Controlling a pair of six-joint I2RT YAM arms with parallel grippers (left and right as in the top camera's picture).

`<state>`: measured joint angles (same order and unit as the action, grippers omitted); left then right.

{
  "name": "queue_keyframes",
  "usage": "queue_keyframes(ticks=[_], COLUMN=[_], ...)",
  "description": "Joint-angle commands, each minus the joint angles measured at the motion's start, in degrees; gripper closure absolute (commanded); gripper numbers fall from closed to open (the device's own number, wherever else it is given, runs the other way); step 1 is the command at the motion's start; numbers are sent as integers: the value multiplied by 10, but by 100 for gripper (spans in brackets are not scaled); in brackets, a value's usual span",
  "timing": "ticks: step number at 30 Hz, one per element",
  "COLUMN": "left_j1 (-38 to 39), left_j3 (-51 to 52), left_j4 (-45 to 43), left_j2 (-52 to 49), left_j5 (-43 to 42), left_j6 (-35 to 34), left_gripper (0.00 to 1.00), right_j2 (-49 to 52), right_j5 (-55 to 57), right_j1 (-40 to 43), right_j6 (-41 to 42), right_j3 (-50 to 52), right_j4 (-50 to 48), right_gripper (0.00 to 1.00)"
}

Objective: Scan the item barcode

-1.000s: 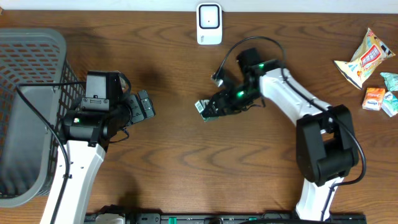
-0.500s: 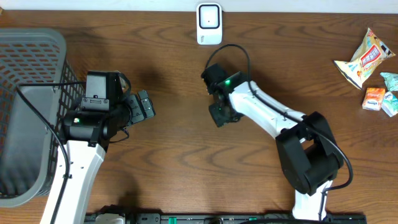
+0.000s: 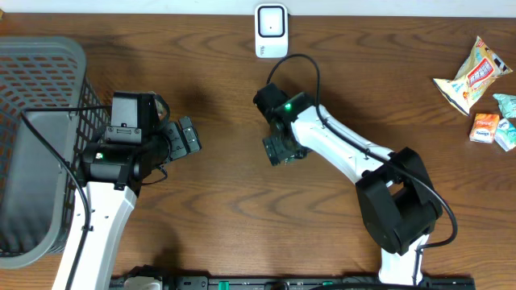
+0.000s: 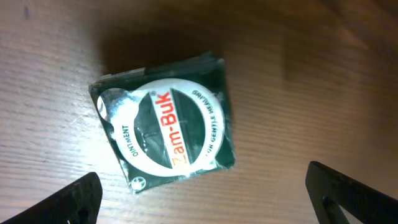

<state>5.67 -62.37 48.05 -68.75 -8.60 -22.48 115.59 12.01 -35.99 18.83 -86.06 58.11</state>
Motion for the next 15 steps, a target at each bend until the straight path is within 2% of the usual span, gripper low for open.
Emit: queue_keyframes(ticks=[1,4,7,12,13,15], left_j1=[-3,-3,-3,-3,-3,-3], left_j3=[-5,-5,-5,-5,-5,-5], left_j4=[2,1,1,1,1,2], left_j2=[-1,-1,-1,-1,-1,-1], left_j5=[7,7,7,7,7,7], left_j6=[2,2,2,2,2,2], left_gripper=[2,2,2,2,2,2], right_j2=[-9,-9,-9,-9,-9,-9], right_j5=[-17,-74,-143,-167,-167,-167], right_j1=[11,16,17,11,11,12], right_j6=[90,124,124,125,135,205], right_j3=[-45,-59,-59,-59,-59,-59], right_j4=[9,-3,-20,-22,-26,-28], right_gripper=[1,1,1,1,1,1])
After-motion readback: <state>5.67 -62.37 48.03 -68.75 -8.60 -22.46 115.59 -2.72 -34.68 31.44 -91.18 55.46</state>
